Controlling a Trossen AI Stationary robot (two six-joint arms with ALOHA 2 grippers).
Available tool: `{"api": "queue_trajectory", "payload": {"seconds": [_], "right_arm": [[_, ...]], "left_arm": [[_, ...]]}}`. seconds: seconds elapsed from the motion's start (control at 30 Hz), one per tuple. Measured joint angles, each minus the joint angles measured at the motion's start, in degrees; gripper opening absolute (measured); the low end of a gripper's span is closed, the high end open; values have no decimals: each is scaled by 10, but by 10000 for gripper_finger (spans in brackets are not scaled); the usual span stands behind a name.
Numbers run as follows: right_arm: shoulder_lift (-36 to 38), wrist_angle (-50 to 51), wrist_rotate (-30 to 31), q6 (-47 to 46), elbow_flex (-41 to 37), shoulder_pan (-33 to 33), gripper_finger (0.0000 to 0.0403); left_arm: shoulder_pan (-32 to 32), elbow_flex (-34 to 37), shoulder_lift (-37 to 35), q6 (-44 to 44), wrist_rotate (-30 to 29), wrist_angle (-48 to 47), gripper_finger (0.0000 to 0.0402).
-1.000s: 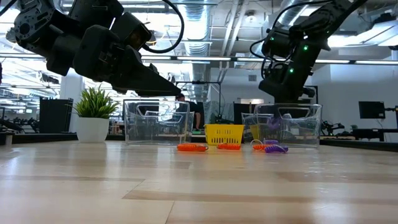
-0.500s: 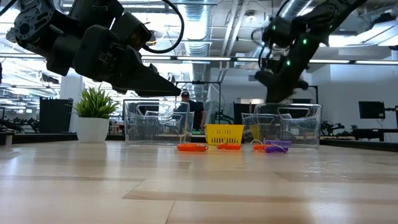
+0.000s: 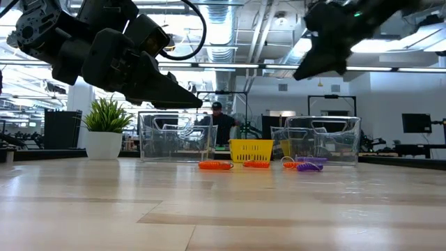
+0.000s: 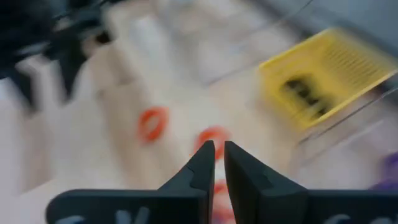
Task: Sort spring keychains
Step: Put the purple spring keychain into the right transparent bin
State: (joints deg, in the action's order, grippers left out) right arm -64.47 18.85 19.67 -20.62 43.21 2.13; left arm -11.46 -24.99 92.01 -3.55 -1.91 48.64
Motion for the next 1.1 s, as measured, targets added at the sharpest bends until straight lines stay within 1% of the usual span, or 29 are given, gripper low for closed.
{"api": "queue_trajectory", "payload": {"seconds": [0.1, 0.2, 0.3, 0.37, 0.53, 0.77, 0.93, 1.1], "right_arm": [[-17, -9, 8, -84, -24, 67, 14], [-49, -28, 38, -142, -49, 126, 8], [-89, -52, 69, -168, -56, 167, 6], [-113, -67, 71, -156, -55, 180, 5], [-152, -87, 60, -83, -49, 184, 5], [-207, -88, 58, -87, -49, 162, 10], [-242, -96, 52, -98, -49, 146, 33], [-259, -110, 11, -98, -49, 130, 63]], "left_arm": [[0, 0, 0, 0, 0, 0, 182], [0, 0, 0, 10, 0, 0, 182], [0, 0, 0, 10, 0, 2, 182], [0, 0, 0, 10, 0, 2, 182], [0, 0, 0, 10, 0, 3, 182], [0, 0, 0, 9, 0, 3, 182], [0, 0, 0, 8, 0, 3, 182], [0, 0, 0, 8, 0, 3, 182]]}}
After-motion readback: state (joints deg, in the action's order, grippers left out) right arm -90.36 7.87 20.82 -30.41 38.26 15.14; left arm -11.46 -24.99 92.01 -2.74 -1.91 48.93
